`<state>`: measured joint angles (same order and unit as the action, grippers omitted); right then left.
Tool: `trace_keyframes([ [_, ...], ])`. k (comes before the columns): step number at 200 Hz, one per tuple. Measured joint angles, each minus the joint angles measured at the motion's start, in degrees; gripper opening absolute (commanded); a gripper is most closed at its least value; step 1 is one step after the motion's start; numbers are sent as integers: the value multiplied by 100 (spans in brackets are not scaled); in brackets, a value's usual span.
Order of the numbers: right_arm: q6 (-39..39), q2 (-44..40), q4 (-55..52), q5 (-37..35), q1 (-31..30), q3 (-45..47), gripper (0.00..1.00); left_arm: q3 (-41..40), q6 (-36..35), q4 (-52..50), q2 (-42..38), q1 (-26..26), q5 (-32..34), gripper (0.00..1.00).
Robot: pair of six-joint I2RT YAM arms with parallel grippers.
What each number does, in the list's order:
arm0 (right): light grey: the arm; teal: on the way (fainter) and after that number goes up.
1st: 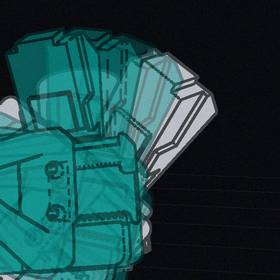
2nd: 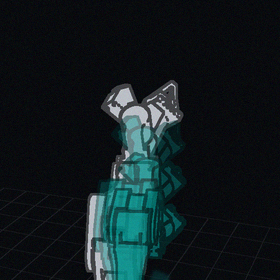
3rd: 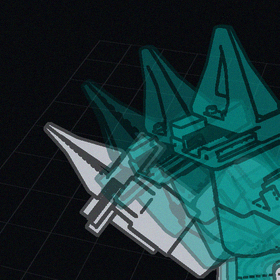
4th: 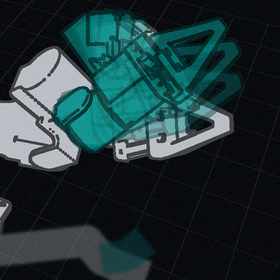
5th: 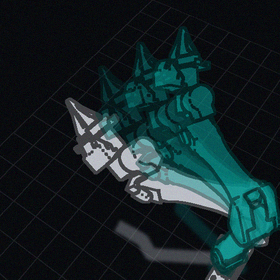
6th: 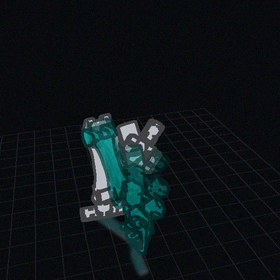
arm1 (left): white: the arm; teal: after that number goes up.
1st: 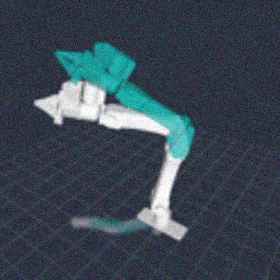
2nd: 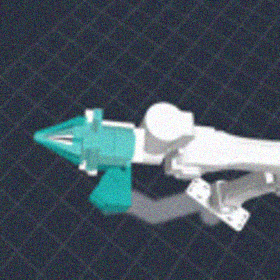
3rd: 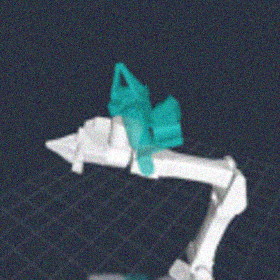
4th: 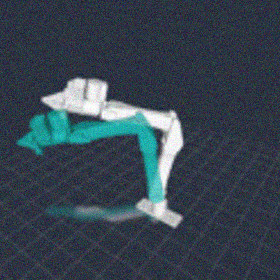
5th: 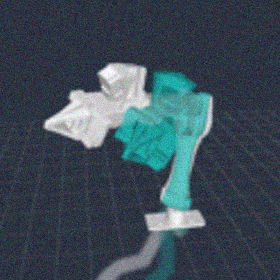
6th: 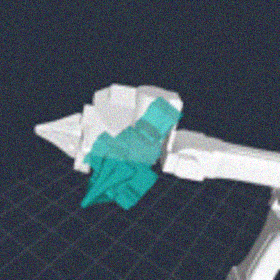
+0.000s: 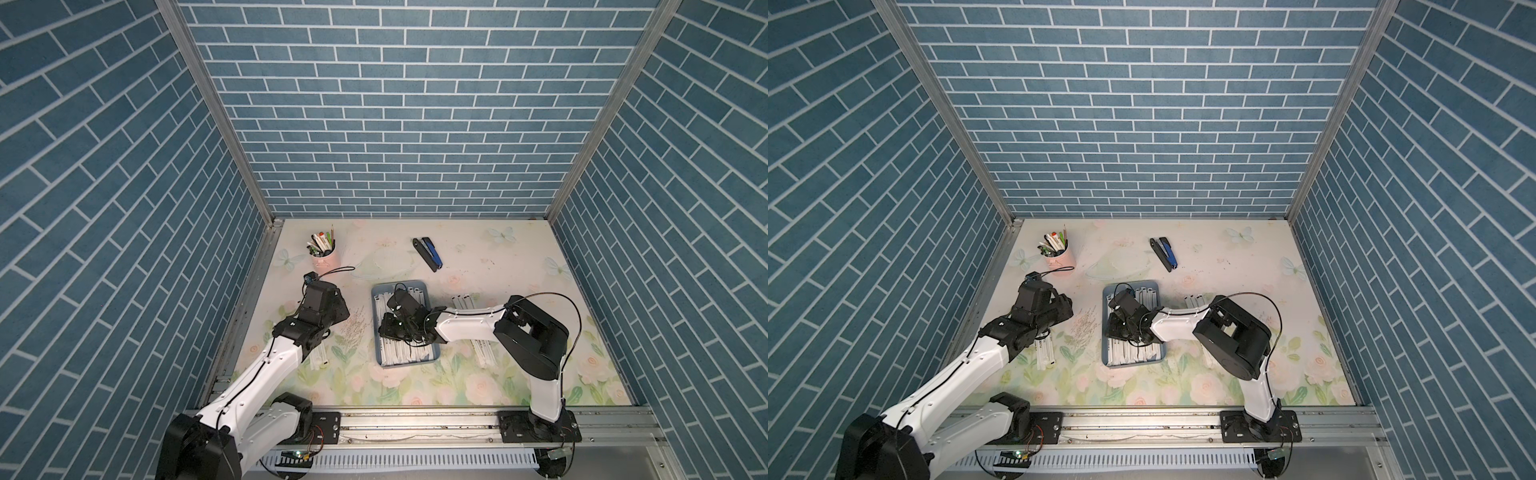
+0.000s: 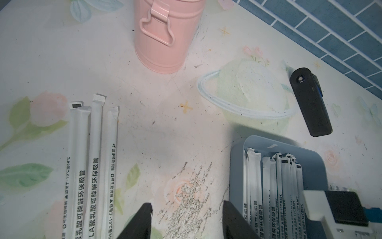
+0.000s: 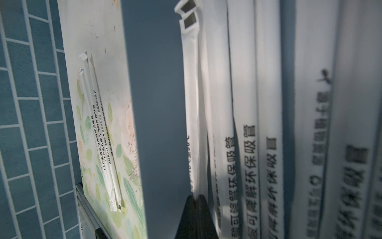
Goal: Put the straws into the storage box
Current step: Place the straw in the storage box.
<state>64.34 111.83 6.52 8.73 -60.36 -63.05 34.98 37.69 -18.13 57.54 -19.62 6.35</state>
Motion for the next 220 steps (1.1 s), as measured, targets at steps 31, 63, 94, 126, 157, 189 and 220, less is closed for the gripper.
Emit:
trace_keyframes([
  [31,-2,20,-7,52,11,-50,5,-2,46,2,-87,0,-24,57],
  [63,-4,68,-28,68,15,-203,9,-2,48,0,-116,0,-22,57],
  [94,-7,70,-136,70,15,-348,13,-2,48,0,-116,0,-24,57],
  [126,-24,70,-236,68,15,-442,16,-2,48,0,-116,0,-22,57],
  [157,-31,70,-385,50,24,-555,17,-2,50,0,-72,0,-24,56],
  [189,-33,70,-463,52,44,-568,21,0,52,2,0,0,-33,56],
  [220,-107,70,-553,50,63,-581,27,0,50,2,20,0,-44,56],
])
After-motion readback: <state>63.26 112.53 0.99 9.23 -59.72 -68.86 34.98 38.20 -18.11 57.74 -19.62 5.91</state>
